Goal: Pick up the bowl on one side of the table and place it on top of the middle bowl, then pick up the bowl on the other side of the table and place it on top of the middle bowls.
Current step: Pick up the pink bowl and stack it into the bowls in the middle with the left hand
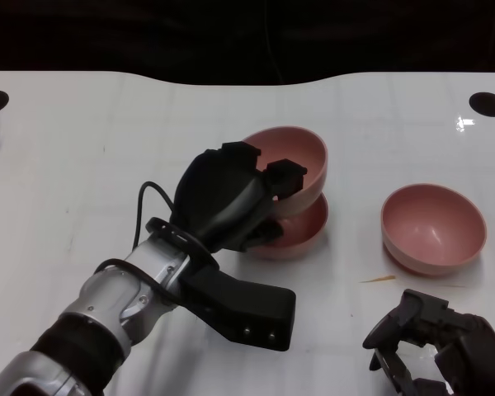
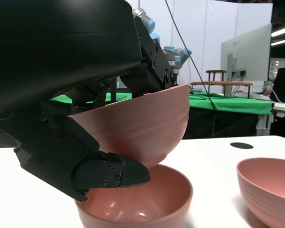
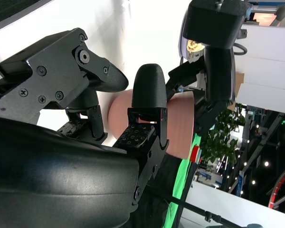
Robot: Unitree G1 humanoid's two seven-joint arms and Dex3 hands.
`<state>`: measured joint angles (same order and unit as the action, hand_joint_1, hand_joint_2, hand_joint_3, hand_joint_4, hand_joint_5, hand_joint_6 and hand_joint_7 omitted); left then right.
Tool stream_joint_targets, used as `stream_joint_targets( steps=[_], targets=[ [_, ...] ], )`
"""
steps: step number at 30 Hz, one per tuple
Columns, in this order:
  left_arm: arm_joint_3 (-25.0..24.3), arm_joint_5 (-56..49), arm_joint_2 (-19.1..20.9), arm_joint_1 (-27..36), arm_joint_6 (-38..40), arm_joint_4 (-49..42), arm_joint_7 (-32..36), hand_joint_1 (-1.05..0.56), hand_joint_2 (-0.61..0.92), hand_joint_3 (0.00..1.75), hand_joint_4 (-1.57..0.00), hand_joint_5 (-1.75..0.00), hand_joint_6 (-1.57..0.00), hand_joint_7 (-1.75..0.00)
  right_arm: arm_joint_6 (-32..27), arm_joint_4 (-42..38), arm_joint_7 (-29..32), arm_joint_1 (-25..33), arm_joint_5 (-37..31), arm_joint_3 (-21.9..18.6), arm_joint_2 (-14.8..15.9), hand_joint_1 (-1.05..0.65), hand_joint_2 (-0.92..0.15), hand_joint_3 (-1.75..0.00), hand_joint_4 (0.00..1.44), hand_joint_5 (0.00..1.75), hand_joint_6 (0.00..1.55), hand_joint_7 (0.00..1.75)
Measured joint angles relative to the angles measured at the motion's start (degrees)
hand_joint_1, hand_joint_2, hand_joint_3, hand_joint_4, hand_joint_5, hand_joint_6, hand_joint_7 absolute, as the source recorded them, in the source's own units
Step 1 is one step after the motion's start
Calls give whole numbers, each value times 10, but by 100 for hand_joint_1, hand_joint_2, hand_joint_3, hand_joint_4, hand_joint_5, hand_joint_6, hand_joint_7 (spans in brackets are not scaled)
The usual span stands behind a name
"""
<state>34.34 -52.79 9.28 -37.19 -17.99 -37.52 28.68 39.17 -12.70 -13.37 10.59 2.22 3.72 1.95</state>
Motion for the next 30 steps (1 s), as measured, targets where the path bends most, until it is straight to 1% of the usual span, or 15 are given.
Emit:
stream_joint_targets(
  steps=[2, 5, 7, 10, 11, 12, 13, 15, 17, 20, 21, 23, 24, 28, 30],
  targets=[
    [6, -6, -5, -3, -1, -4, 0, -22, 56, 64, -94, -175, -94, -109, 0, 0, 0, 0, -1, 1, 0, -10, -55, -103, 72, 147, 76, 122],
    [10, -8, -10, -6, -4, -9, 0, -22, 56, 63, -94, -175, -96, -107, 0, 0, 0, 0, -1, 1, 0, -10, -55, -102, 72, 147, 76, 121],
    [14, -8, -10, -8, -4, -12, -1, -24, 59, 61, -91, -175, -97, -94, 0, 0, 1, 0, -3, 1, 0, -9, -55, -102, 72, 147, 76, 121],
    [17, -8, -10, -10, -4, -16, -7, -24, 61, 60, -91, -175, -98, -90, 0, 0, 1, 0, -5, 1, 0, -9, -55, -103, 71, 147, 76, 120],
    [19, -8, -9, -12, -4, -16, -23, -28, 71, 50, -80, -132, -86, -71, 0, 0, 2, 1, -5, 1, 0, -9, -55, -102, 71, 146, 76, 120],
    [21, -7, -8, -14, -4, -15, -46, -32, 80, 39, -74, -103, -79, -50, 0, 0, 2, 1, -6, 1, 0, -9, -55, -102, 71, 146, 76, 120],
    [26, -8, -5, -16, -2, -12, -79, -35, 86, 32, -71, -80, -75, -33, 0, 1, 2, 1, -6, 1, 0, -9, -55, -102, 71, 146, 76, 119],
    [32, -8, 2, -18, 6, 3, -129, -40, 91, 29, -65, -48, -67, -11, 0, 1, 2, 1, -6, 1, 0, -8, -56, -101, 71, 146, 76, 119],
    [32, -8, 5, -18, 14, 15, -154, -41, 92, 28, -64, -40, -65, -6, 0, 1, 2, 1, -6, 1, 0, -8, -56, -101, 71, 146, 76, 119],
    [32, -8, 9, -18, 26, 33, -177, -51, 92, 27, -45, -28, -47, -1, 0, 2, 3, 1, -7, 1, 0, -8, -56, -101, 71, 146, 76, 119],
    [32, -9, 10, -18, 33, 41, -189, -59, 92, 31, -36, -23, -39, 0, 0, 2, 3, 1, -7, 1, 0, -8, -56, -101, 71, 146, 76, 119],
    [32, -9, 13, -18, 44, 53, -207, -64, 92, 33, -32, -20, -34, 0, 0, 2, 3, 1, -6, 1, 0, -8, -56, -102, 71, 146, 76, 119],
    [33, -10, 14, -17, 49, 58, -214, -72, 92, 42, -25, -17, -30, 0, 0, 2, 3, 1, -6, 2, 0, -7, -57, -102, 71, 146, 76, 119],
    [36, -14, 17, -16, 66, 73, -243, -78, 92, 49, -21, -15, -27, 0, 0, 2, 3, 1, -6, 2, 0, -7, -57, -101, 70, 146, 75, 119],
    [39, -16, 24, -15, 79, 93, -279, -89, 92, 58, -15, -11, -20, 0, 0, 2, 3, 1, -5, 3, 0, -7, -58, -100, 70, 147, 75, 119]
  ],
)
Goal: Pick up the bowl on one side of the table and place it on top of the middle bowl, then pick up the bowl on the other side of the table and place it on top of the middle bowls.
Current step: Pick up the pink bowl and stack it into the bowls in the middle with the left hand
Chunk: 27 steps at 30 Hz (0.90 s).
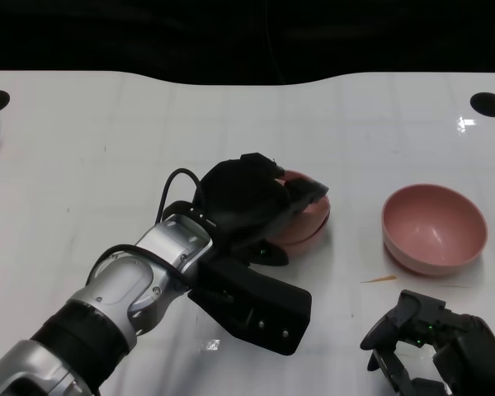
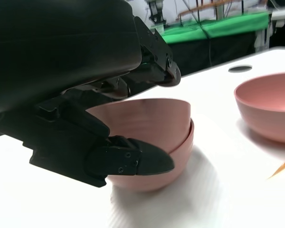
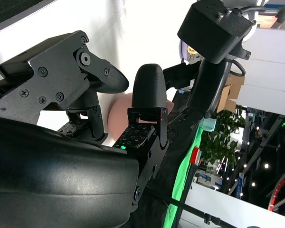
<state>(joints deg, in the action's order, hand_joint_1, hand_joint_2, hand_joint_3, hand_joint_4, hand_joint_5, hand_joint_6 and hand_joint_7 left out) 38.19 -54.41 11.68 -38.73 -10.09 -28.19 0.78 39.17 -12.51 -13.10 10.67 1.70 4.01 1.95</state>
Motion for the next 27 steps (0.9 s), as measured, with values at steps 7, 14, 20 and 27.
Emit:
stream_joint_targets(
  steps=[7, 14, 20, 27],
  targets=[
    [1, -11, 22, 10, 29, 69, -86, -98, 92, 63, -9, -9, -18, 0, 0, 0, -1, 0, 1, 0, 0, -8, -59, -98, 69, 147, 74, 120],
    [-1, -11, 28, 19, 34, 91, -114, -101, 92, 63, -6, -8, -14, 0, -1, 1, -1, 0, 1, 0, 0, -9, -60, -96, 69, 147, 73, 120],
    [-10, 9, 28, 26, 26, 91, -115, -103, 92, 62, -1, -2, -2, 0, -1, 4, 0, 0, 1, 0, 0, -7, -60, -96, 68, 147, 73, 120],
    [-21, 15, 29, 54, 14, 89, -83, -102, 92, 62, 0, 0, 0, 0, -1, 4, -2, 0, 1, 0, 0, -7, -60, -97, 68, 148, 73, 120]
  ],
)
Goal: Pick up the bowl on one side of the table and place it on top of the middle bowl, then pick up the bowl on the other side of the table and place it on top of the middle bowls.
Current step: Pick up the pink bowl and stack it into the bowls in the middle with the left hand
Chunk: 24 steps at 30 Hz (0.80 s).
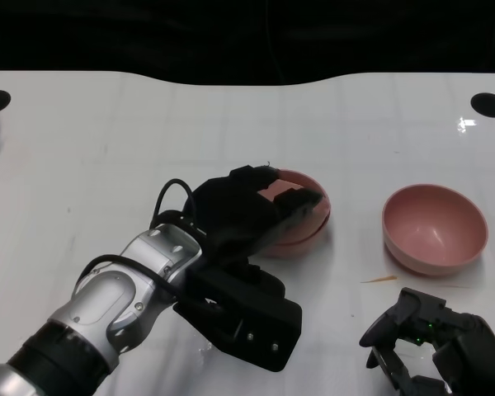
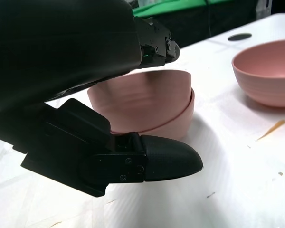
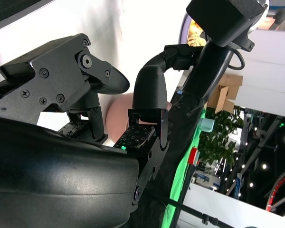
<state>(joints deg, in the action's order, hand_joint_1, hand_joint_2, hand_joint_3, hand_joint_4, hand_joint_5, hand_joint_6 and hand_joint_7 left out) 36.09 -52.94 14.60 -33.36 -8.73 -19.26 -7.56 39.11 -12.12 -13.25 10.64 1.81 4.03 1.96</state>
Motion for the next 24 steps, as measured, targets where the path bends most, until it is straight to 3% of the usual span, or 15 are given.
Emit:
stream_joint_targets(
  steps=[24],
  targets=[
    [2, -9, 0, 43, -21, -36, 96, -98, 92, 65, 0, 0, 0, 0, -7, 3, 0, 1, 0, 0, 0, -6, -61, -97, 67, 148, 72, 121]
  ],
)
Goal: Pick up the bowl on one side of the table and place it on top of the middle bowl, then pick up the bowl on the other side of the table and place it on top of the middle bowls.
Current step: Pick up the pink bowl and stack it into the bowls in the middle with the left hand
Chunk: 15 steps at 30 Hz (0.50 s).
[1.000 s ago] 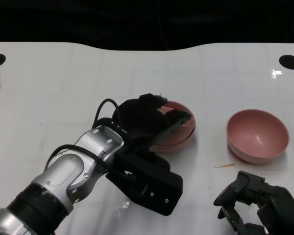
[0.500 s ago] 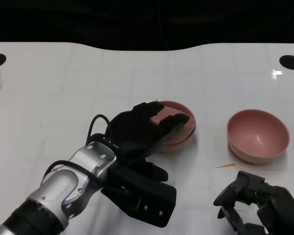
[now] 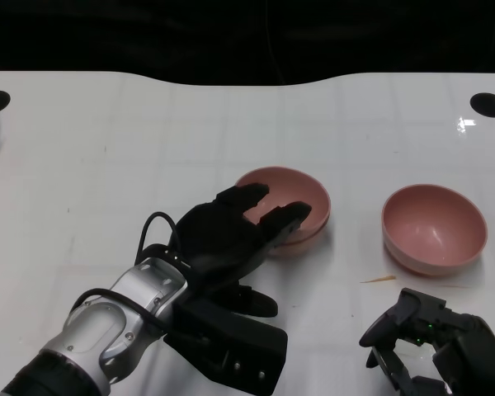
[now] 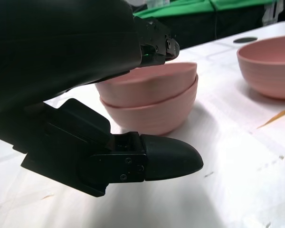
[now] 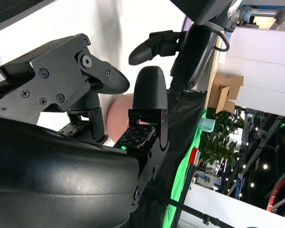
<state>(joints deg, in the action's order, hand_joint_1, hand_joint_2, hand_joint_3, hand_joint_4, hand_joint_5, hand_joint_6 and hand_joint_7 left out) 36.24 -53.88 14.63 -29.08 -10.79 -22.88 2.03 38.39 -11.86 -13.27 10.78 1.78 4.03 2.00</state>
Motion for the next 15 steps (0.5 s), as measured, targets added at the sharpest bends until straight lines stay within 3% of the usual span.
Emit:
stream_joint_targets(
  steps=[15],
  targets=[
    [-8, 24, 12, 2, -7, 10, -23, -97, 92, 64, 0, 0, 0, 0, -3, 0, -1, 0, 1, 0, 0, -6, -61, -98, 67, 149, 71, 123]
  ],
)
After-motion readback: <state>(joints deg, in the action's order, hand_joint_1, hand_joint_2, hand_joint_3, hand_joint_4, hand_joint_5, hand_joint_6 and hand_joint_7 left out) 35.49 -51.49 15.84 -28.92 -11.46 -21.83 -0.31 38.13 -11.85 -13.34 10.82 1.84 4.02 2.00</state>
